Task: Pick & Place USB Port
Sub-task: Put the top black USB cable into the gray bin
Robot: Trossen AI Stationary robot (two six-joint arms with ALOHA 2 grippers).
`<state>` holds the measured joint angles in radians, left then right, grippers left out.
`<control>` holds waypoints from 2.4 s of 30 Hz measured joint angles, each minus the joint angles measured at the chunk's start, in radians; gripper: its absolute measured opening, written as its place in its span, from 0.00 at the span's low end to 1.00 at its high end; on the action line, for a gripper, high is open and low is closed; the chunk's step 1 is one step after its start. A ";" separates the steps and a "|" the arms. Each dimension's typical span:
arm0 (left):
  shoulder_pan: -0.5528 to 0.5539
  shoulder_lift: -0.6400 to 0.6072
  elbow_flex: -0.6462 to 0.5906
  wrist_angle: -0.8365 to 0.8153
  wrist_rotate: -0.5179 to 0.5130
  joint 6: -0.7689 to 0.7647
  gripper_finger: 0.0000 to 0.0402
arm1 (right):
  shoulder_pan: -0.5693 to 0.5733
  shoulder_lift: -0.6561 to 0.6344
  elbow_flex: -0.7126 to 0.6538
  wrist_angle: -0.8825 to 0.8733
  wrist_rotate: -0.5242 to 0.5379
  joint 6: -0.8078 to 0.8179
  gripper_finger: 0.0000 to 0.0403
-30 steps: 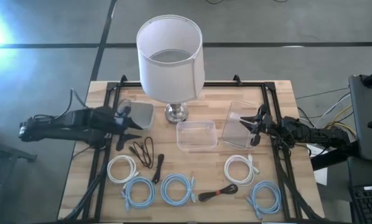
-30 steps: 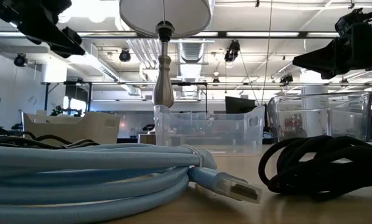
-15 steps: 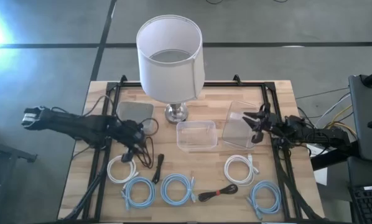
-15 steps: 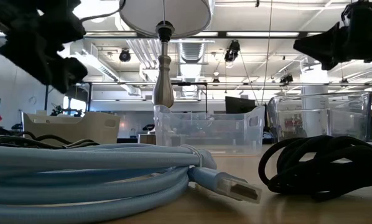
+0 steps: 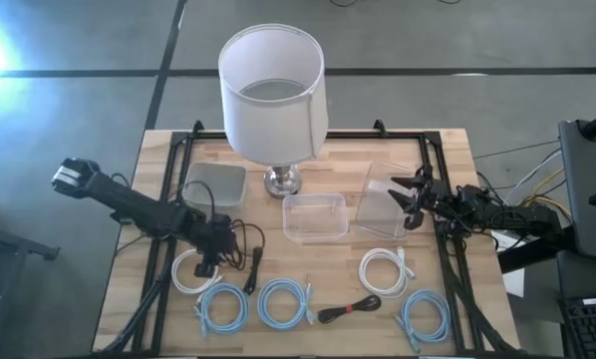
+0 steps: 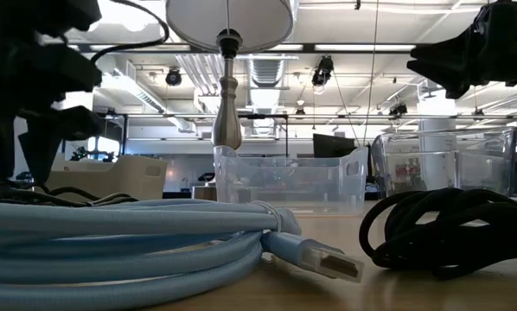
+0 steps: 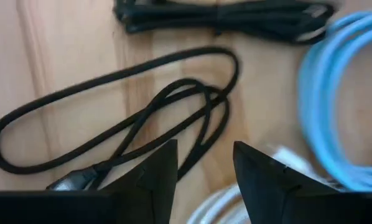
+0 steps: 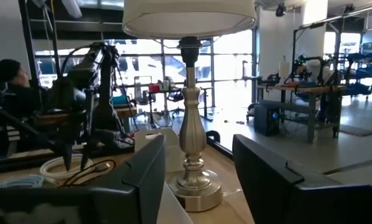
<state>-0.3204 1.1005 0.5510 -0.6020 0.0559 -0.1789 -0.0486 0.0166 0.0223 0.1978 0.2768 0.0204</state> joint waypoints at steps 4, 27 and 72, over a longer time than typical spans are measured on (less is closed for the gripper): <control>-0.010 0.073 0.000 0.021 -0.031 -0.001 0.39 | 0.000 0.000 0.000 0.000 0.000 0.016 0.46; -0.010 0.209 0.012 0.093 -0.050 -0.069 0.04 | 0.000 -0.001 0.000 -0.001 0.004 0.025 0.44; 0.552 0.028 0.084 -0.103 -0.466 0.227 0.04 | 0.000 -0.001 0.000 -0.007 0.013 0.025 0.44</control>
<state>0.2316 1.1286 0.6349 -0.7045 -0.4105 0.0479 -0.0486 0.0154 0.0223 0.1909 0.2897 0.0456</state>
